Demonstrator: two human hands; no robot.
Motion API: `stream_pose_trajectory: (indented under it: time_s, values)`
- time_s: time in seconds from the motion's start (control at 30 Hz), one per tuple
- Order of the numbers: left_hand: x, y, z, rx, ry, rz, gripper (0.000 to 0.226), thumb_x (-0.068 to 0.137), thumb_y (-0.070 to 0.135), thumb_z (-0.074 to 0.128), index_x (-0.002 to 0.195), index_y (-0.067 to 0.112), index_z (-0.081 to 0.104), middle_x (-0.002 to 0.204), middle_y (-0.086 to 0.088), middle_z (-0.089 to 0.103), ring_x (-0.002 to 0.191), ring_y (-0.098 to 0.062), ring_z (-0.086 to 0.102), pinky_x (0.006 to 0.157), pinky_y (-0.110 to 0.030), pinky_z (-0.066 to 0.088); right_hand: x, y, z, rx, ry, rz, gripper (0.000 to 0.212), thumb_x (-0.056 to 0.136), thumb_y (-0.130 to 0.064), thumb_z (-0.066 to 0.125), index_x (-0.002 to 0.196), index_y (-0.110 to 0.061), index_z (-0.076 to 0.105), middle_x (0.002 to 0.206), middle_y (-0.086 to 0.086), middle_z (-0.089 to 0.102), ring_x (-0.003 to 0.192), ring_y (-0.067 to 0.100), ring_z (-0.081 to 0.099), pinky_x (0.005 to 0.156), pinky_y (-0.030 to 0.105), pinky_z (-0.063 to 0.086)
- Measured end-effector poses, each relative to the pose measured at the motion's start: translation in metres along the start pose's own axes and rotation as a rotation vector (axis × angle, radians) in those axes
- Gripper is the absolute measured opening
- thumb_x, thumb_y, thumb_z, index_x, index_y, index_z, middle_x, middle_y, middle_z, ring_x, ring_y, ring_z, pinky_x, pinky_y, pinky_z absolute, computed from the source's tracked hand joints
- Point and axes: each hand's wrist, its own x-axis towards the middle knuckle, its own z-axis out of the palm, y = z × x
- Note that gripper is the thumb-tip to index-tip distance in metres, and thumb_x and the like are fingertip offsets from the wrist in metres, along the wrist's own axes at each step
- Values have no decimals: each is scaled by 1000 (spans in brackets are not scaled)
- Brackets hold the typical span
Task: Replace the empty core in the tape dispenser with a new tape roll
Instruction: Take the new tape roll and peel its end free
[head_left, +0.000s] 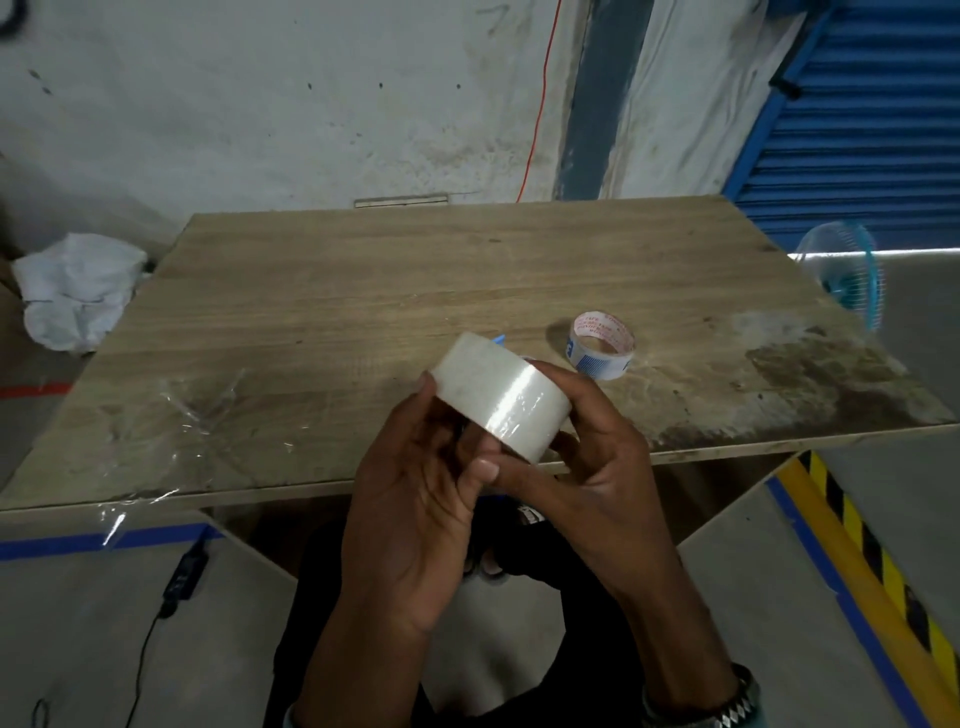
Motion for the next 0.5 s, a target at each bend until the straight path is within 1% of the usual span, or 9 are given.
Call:
stream_pose_trajectory:
  time_s: [0.03,0.07,0.13,0.17,0.23,0.3,0.37,0.43,0.5]
  values:
    - [-1,-1,0,-11,-4,3,78,73,24,93,141,2,60,140,-19,69,118,-28,74,59,-24,65,0,0,1,-11,12,-21,60,72,-13,91,126,-28,70,123,-12,76,107,6,75,83,22,58]
    - [-1,-3,1,-17,-5,8,75,75,25,90,140,2,61,138,-19,71,119,-28,73,58,-23,64,-1,-1,1,-15,28,-46,61,71,-14,91,126,-30,71,124,-11,76,109,6,75,82,21,58]
    - [-2,-3,3,-17,1,11,51,89,27,70,132,2,64,130,-16,75,116,-26,74,55,-20,62,-1,0,1,-10,47,-90,63,70,-19,92,127,-37,71,128,-11,75,116,7,73,85,21,59]
    - [-4,-2,7,-14,-9,6,44,92,27,63,129,2,65,127,-16,76,112,-24,75,55,-20,62,-1,1,2,-10,51,-111,65,70,-20,92,128,-40,71,131,-11,74,122,8,71,88,22,59]
    - [-4,-2,7,-32,-22,-3,40,96,26,59,128,3,65,126,-15,77,107,-22,78,55,-20,62,-2,3,3,-25,78,-159,68,71,-20,92,132,-41,69,137,-10,71,131,9,66,92,23,59]
    - [-5,-3,8,-60,-30,-6,43,97,26,57,133,3,64,128,-16,76,108,-24,78,56,-22,63,-3,3,5,-18,114,-203,69,72,-16,92,134,-35,67,139,-8,70,134,10,64,94,24,59]
    - [-3,-2,5,-97,-10,-13,48,98,27,59,138,2,62,132,-16,74,117,-26,76,63,-24,66,-3,3,5,-11,127,-246,67,73,-12,91,133,-30,67,136,-7,71,133,9,64,95,24,59]
    - [-2,1,2,-163,-22,-53,47,101,31,66,138,2,63,135,-18,73,123,-29,72,73,-25,67,-3,3,3,-16,119,-253,65,73,-11,91,130,-32,68,132,-10,73,132,9,65,95,25,60]
    - [1,5,-1,-226,-36,-95,47,99,31,68,135,1,66,139,-19,70,128,-32,69,74,-26,67,-3,4,1,-28,102,-252,66,73,-10,91,131,-32,69,133,-10,74,133,12,65,97,29,61]
